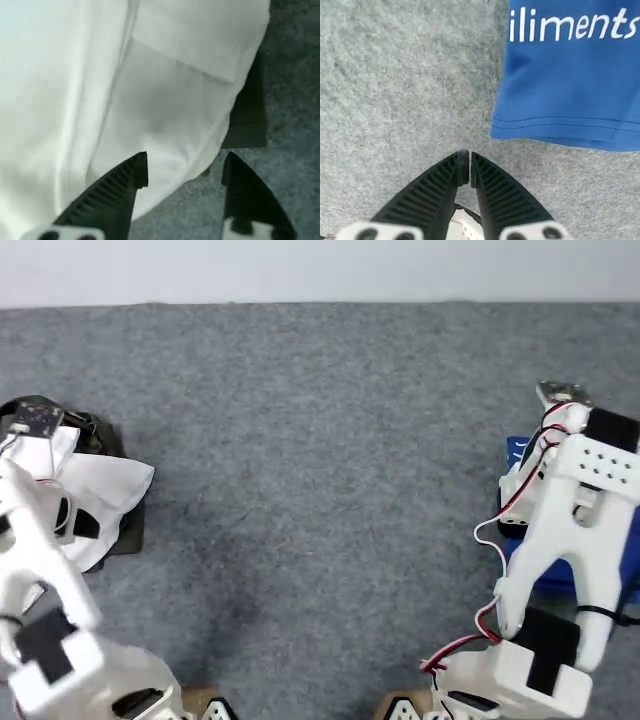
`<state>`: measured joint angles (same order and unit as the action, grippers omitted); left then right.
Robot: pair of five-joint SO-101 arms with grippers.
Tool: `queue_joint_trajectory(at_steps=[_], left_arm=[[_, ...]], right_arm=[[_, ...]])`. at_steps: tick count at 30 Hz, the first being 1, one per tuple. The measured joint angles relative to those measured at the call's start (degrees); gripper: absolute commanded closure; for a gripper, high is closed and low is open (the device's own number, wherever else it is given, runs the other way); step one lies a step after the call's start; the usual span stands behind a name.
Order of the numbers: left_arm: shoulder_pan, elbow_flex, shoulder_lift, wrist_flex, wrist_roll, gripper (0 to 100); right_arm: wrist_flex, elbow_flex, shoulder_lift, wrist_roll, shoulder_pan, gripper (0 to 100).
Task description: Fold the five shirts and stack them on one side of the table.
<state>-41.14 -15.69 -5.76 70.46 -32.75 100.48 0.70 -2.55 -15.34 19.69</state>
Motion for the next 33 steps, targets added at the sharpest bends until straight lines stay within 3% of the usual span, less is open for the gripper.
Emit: queue_joint_trajectory(at_steps=[3,7,14,20,23,26,33], left_arm=[[-0.09,4.04,-7.38,-0.7,0.0,83],[0.09,7.65,-12.4,-0.79,0.0,99],[2.02,8.7,-10.99,0.88,-0.26,99],[4.66,8.7,1.76,6.86,-0.26,99],[8.0,8.7,8.26,9.49,0.53,99],[12.66,8.7,13.8,10.81,5.89,99],[30.95,8.7,20.31,10.2,19.6,99]], right_arm=[[0.0,0.0,0.0,0.0,0.0,99.0],[0.0,1.23,0.0,0.0,0.0,99.0],[0.0,5.45,-0.09,0.0,0.0,99.0],[0.0,5.45,-0.09,0.0,0.0,99.0],[0.0,5.45,-0.09,0.0,0.0,99.0],[0.0,5.45,-0.09,0.0,0.0,99.0],[0.0,5.45,-0.09,0.0,0.0,99.0]])
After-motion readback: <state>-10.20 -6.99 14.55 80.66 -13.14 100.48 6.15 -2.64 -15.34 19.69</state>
